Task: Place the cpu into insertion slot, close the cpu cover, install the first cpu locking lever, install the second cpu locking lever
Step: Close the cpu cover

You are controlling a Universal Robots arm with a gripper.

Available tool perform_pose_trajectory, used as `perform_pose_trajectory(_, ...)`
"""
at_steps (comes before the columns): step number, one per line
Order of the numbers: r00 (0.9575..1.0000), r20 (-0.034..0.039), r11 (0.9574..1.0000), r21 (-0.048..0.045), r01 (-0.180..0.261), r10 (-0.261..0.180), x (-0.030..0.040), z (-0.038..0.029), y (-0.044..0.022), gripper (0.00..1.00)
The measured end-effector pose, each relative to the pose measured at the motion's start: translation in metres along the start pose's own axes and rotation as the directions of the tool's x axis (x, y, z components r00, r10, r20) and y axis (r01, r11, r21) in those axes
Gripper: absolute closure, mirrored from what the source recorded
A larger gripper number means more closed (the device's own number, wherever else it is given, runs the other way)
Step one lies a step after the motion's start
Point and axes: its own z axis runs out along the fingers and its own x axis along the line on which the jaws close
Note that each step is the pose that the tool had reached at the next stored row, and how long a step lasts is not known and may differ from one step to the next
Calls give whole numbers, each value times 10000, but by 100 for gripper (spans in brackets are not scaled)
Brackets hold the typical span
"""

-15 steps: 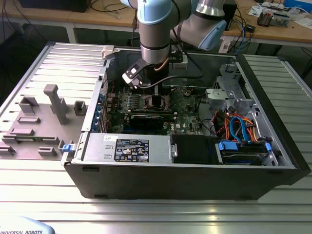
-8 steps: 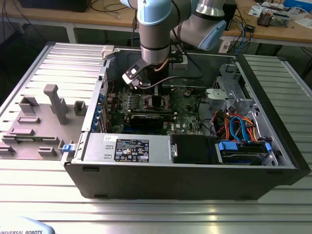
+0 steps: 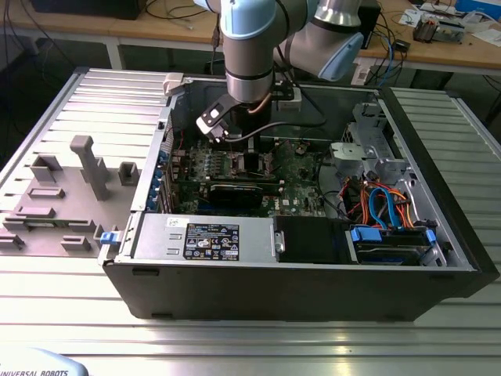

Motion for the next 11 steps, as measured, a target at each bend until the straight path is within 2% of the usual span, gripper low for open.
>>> perform_pose_trajectory(3, 10000, -63, 10000, 1, -8, 8, 3, 0, 0, 38)
perform_pose_trajectory(5, 10000, -73, 10000, 0, -12, 12, 4, 0, 0, 38)
perform_pose_trajectory(7, 10000, -73, 10000, 1, -12, 12, 3, 0, 0, 38)
perform_pose_trajectory(11, 10000, -18, 10000, 1, -6, 6, 3, -24, 2, 38)
